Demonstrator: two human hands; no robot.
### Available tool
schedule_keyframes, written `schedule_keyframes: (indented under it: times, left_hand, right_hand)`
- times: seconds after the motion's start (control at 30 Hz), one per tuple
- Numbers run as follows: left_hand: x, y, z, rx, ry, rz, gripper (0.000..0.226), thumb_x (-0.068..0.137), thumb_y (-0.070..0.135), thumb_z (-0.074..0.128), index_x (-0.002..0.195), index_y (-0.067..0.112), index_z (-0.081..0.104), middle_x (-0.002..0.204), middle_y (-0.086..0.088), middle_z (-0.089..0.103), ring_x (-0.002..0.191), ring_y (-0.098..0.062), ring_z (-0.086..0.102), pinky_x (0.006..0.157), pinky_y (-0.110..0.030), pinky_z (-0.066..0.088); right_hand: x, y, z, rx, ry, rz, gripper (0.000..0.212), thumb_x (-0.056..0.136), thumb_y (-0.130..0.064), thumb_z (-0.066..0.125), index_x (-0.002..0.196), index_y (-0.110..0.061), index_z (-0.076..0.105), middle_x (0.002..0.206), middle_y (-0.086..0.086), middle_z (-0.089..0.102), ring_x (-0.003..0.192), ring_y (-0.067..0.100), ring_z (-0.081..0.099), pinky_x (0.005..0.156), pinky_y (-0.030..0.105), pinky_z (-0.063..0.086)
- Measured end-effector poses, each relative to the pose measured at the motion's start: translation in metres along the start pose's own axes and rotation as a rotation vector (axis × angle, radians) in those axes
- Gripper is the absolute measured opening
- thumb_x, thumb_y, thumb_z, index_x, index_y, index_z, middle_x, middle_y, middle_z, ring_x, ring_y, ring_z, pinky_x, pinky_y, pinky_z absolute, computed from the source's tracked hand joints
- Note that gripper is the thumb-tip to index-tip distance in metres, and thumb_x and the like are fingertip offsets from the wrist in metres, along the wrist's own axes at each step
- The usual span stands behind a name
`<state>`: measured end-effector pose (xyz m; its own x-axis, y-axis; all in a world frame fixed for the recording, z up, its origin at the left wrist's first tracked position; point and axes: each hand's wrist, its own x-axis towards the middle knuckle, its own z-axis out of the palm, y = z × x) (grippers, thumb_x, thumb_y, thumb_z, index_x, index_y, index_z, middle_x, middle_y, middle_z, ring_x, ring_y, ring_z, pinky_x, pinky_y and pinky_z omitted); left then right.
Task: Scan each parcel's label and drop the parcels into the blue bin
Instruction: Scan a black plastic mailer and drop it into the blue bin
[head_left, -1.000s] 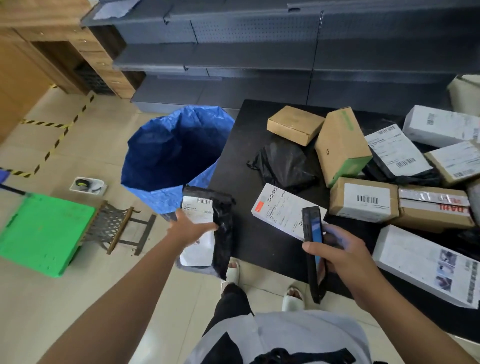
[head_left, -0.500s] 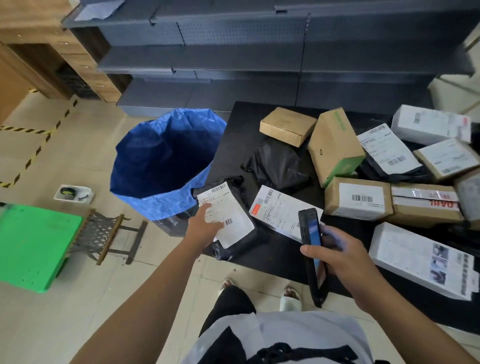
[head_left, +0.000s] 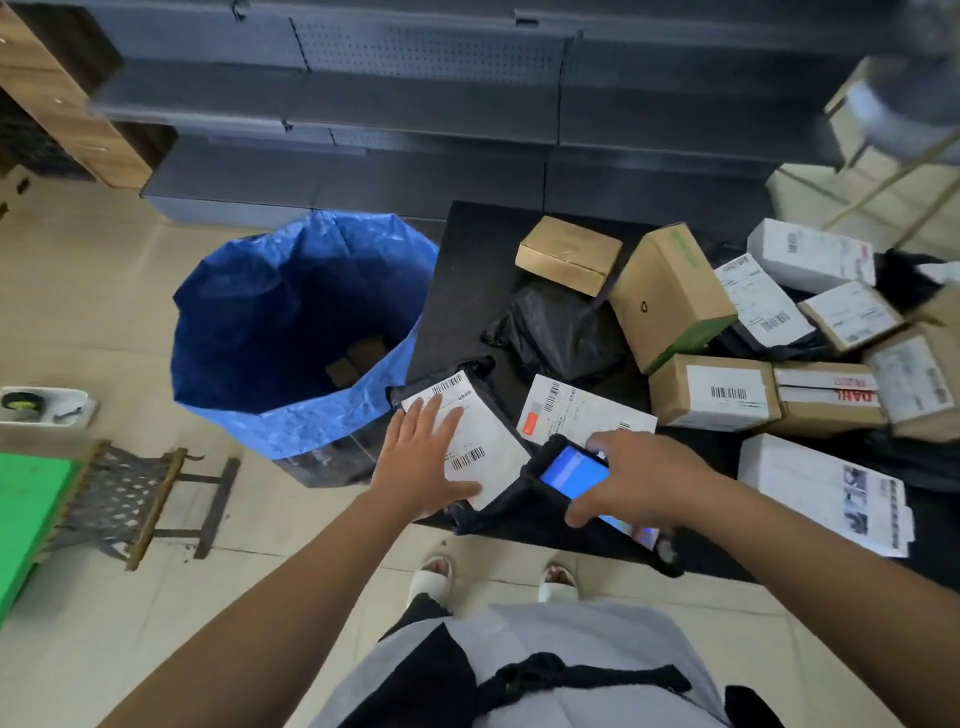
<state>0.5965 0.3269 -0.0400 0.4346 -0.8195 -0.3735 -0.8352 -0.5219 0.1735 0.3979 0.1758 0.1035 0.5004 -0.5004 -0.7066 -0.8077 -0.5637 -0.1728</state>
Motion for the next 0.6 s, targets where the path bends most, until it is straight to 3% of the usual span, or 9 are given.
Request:
schedule_keyframes:
  times: [0.1, 0.23, 0.5, 0.6]
  left_hand:
    - [0.009, -0.012, 0.008, 0.048, -0.039, 0.042, 0.114, 0.080, 0.082, 0.054, 0.161, 0.025, -0.002, 0.169, -0.004, -0.010, 0.155, -0.027, -0.011, 0.125, -0.045, -0.009]
    - [0.013, -0.021, 0.017, -0.035, -0.040, 0.089, 0.114, 0.080, 0.080, 0.055, 0.161, 0.024, -0.001, 0.169, -0.005, -0.011, 0.155, -0.027, -0.012, 0.124, -0.042, -0.005]
    - [0.014, -0.027, 0.023, -0.112, -0.034, 0.132, 0.113, 0.081, 0.079, 0.055, 0.161, 0.023, -0.002, 0.168, -0.007, -0.015, 0.154, -0.029, -0.016, 0.123, -0.042, -0.007]
    - [0.013, -0.028, 0.022, -0.108, -0.037, 0.146, 0.113, 0.082, 0.079, 0.053, 0.161, 0.022, -0.003, 0.168, -0.009, -0.016, 0.154, -0.029, -0.017, 0.123, -0.042, -0.008]
  right_hand:
    - [0.008, -0.034, -0.004, -0.182, -0.054, 0.017, 0.050, 0.066, -0.063, 0.078, 0.087, -0.027, 0.051, 0.101, -0.002, 0.066, 0.092, 0.022, 0.061, 0.065, 0.031, 0.040]
    - [0.015, -0.062, 0.001, -0.218, -0.129, 0.096, 0.043, 0.069, -0.054, 0.078, 0.082, -0.025, 0.049, 0.093, -0.001, 0.075, 0.085, 0.020, 0.072, 0.057, 0.029, 0.034]
    - [0.012, -0.089, 0.017, -0.236, -0.127, 0.218, 0.037, 0.071, -0.050, 0.077, 0.080, -0.024, 0.051, 0.077, -0.004, 0.068, 0.074, 0.016, 0.068, 0.056, 0.027, 0.036]
    - [0.010, -0.095, 0.022, -0.259, -0.115, 0.236, 0.034, 0.071, -0.048, 0.074, 0.085, -0.022, 0.057, 0.073, -0.003, 0.074, 0.074, 0.017, 0.075, 0.056, 0.025, 0.037]
